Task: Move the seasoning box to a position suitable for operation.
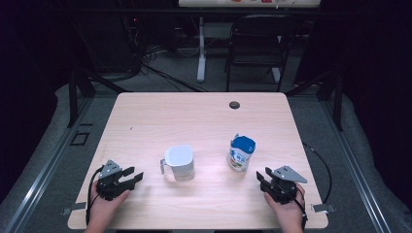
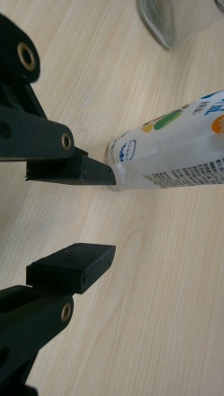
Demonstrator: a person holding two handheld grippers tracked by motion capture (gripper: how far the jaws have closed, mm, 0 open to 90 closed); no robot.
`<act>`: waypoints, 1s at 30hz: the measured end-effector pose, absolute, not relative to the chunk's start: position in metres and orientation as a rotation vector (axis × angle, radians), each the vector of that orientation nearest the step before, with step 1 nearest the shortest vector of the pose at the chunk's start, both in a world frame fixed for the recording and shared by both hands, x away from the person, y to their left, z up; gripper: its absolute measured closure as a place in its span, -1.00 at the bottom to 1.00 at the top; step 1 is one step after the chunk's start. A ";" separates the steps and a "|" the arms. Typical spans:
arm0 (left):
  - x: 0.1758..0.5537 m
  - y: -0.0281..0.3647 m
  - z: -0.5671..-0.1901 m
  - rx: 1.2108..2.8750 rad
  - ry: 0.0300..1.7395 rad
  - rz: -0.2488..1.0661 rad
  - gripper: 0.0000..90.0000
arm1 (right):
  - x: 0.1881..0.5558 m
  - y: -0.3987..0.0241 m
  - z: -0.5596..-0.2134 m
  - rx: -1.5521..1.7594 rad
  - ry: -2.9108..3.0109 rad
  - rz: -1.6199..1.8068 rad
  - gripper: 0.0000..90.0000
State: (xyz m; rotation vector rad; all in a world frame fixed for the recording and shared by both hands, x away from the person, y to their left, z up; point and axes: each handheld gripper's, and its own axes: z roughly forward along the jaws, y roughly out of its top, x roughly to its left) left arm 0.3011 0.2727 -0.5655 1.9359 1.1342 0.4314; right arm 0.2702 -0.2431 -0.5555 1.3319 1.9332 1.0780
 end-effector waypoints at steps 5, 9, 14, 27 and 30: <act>0.304 0.269 -0.568 1.928 1.177 0.426 0.17 | 0.271 -0.244 -0.556 1.315 1.933 1.070 0.33; 0.305 0.266 -0.567 1.919 1.172 0.429 0.21 | 0.269 -0.243 -0.556 1.318 1.941 1.069 0.32; 0.306 0.258 -0.563 1.905 1.155 0.443 0.21 | 0.262 -0.240 -0.555 1.291 1.959 1.065 0.29; 0.305 0.223 -0.552 1.951 1.032 0.462 0.17 | 0.253 -0.250 -0.556 1.336 1.923 1.068 0.24; 0.305 0.216 -0.552 1.967 1.019 0.477 0.16 | 0.252 -0.250 -0.555 1.332 1.928 1.069 0.22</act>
